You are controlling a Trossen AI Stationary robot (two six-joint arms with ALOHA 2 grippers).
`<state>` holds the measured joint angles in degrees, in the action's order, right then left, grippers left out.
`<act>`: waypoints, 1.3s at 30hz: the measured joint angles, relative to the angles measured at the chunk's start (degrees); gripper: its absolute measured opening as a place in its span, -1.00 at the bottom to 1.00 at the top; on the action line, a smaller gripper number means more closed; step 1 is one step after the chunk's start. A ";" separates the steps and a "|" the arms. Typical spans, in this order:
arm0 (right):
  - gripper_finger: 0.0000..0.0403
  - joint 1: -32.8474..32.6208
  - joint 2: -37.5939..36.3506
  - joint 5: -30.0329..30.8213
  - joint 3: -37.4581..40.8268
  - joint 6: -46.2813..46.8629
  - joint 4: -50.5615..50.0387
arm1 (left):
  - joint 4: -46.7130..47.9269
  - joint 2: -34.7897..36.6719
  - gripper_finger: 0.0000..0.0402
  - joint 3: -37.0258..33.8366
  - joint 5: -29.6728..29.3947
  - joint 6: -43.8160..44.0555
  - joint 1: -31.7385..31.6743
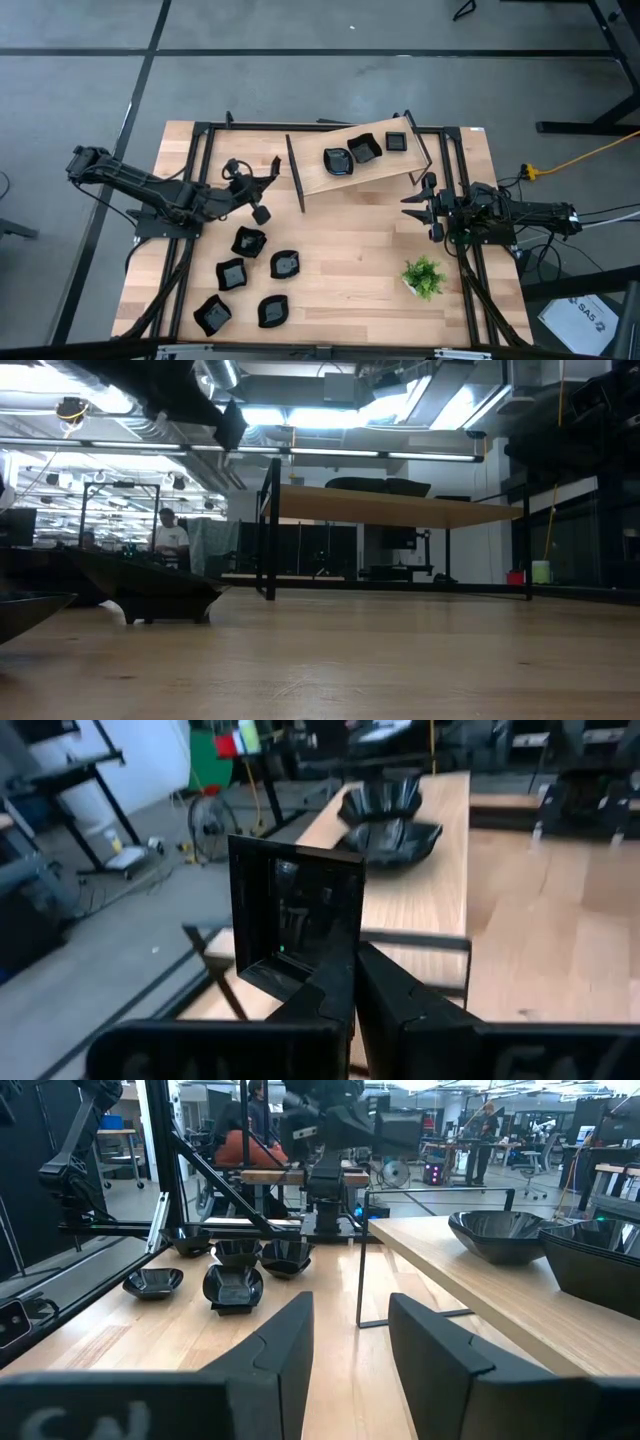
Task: Pick & Place Mini shaped plates
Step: Stack the square plate on top of the square plate on the shelf
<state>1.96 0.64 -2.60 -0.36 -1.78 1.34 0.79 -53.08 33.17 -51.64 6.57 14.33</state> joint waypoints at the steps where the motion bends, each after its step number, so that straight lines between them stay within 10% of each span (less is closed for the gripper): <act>1: -0.35 0.01 0.01 0.00 0.01 0.00 0.00 | -0.89 0.00 -0.99 0.00 -0.02 -0.88 0.00; 22: -0.35 0.01 0.01 0.00 0.00 0.00 0.00 | -12.83 -0.54 -0.99 1.02 10.27 -4.38 -9.12; 39: -0.35 0.02 0.01 -0.01 0.02 0.00 0.00 | -0.42 -18.12 -0.99 22.89 21.38 -8.99 -16.74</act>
<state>1.98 0.64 -2.61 -0.34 -1.78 1.34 0.38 -71.20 56.06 -30.26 -2.42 -2.42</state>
